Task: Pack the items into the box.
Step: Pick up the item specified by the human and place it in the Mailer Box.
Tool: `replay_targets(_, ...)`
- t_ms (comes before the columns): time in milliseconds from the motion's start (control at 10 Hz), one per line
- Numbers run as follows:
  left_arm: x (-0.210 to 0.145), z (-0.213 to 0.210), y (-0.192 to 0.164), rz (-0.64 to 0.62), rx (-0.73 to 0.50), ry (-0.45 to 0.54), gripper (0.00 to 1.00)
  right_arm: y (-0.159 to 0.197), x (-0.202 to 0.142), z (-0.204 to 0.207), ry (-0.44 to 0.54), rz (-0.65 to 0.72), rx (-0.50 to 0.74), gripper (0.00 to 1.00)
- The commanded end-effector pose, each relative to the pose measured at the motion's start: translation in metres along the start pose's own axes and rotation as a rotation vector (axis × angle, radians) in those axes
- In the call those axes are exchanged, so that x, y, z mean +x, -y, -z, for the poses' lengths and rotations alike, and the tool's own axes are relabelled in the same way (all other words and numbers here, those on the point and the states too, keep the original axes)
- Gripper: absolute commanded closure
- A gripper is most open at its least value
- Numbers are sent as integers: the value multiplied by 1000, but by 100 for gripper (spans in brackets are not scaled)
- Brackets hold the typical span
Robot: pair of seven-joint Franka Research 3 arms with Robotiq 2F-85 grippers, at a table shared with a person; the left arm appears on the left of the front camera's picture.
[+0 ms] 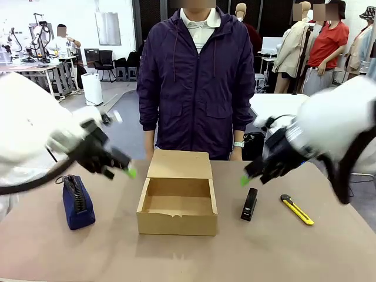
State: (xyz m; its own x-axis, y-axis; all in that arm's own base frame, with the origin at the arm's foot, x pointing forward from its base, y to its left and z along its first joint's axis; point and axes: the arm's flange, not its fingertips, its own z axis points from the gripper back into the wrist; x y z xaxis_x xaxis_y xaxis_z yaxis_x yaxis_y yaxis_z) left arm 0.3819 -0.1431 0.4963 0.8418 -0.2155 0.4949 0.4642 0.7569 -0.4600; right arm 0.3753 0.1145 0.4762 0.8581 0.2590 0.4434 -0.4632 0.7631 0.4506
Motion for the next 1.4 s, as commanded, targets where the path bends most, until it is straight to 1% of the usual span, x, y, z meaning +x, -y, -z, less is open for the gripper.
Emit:
replay_targets(0, 0, -74, -35, -92, -213, 121, 0, 44, -24, -79, 113, 102, 259, 0)
replay_targets(100, -15, -116, -58, -154, -313, 209, 0, 71, -52, -115, 204, 193, 322, 0)
replay_targets(200, -34, -157, -89, -247, -349, 302, 0, 101, -86, -144, 326, 310, 350, 0)
replay_targets(300, -73, -192, -127, -355, -384, 409, 0, 139, -130, -166, 467, 446, 367, 0)
replay_targets(400, -105, -212, -159, -467, -399, 469, 0, 169, -166, -175, 566, 570, 370, 0)
replay_targets(500, -140, -223, -188, -561, -437, 533, 0, 193, -199, -176, 633, 658, 392, 0)
replay_targets(600, -168, -225, -203, -605, -458, 594, 0, 209, -219, -173, 681, 720, 408, 0)
replay_targets(700, -188, -220, -220, -641, -462, 633, 0, 217, -235, -161, 705, 774, 408, 0)
replay_targets(800, -189, -208, -224, -651, -437, 595, 0, 218, -238, -156, 696, 807, 359, 0)
replay_targets(900, -191, -244, -218, -646, -433, 599, 0, 247, -230, -220, 671, 789, 369, 0)
replay_targets(1300, -191, -244, -218, -646, -433, 599, 0, 247, -230, -220, 671, 789, 369, 0)
